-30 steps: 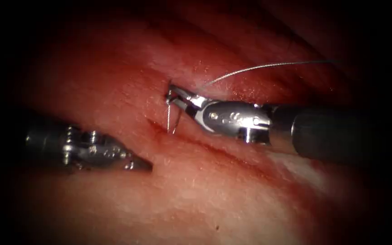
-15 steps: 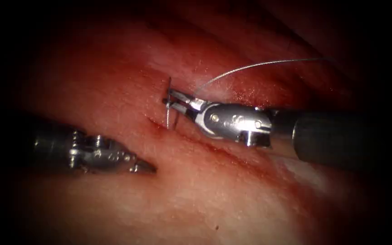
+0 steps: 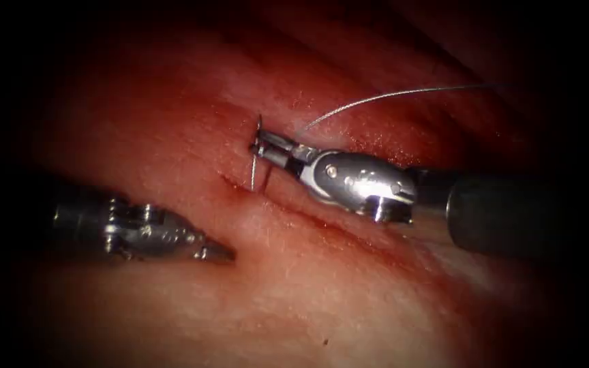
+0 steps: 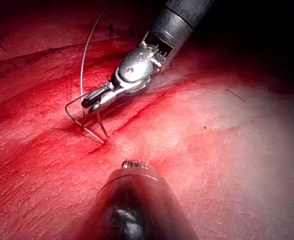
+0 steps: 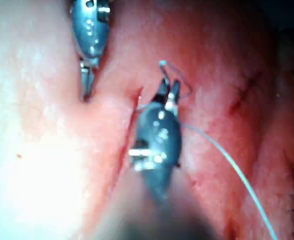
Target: Wound Closure
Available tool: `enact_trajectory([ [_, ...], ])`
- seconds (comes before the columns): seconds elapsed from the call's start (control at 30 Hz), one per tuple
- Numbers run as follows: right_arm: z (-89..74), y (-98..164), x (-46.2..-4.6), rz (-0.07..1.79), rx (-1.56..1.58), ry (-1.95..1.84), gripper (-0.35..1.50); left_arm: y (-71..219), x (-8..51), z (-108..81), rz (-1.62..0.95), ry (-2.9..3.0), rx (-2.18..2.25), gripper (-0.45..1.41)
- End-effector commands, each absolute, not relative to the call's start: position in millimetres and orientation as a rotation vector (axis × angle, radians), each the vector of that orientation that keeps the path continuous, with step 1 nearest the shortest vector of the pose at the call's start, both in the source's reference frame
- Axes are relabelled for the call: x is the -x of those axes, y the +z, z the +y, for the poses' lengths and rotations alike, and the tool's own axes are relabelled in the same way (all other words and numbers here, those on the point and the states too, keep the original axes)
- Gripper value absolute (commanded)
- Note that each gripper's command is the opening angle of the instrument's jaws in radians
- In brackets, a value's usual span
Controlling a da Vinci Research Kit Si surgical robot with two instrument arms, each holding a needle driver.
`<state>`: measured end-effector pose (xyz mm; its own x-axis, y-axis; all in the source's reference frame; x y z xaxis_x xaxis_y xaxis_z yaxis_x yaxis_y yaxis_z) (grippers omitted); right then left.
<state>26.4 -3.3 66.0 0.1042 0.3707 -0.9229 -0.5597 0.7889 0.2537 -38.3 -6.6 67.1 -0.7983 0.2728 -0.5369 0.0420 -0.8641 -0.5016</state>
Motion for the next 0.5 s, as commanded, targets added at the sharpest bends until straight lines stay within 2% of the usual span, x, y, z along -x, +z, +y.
enact_trajectory([
  [0.03,-3.4,66.4,-27.0,1.298,0.171,0.698,-0.35,67.6,38.7,-7.2,-0.767,2.762,0.94,-0.28],
  [0.5,-3.4,66.3,-27.0,1.313,0.084,0.816,-0.35,67.6,38.5,-7.2,-0.768,2.764,0.942,-0.28],
])
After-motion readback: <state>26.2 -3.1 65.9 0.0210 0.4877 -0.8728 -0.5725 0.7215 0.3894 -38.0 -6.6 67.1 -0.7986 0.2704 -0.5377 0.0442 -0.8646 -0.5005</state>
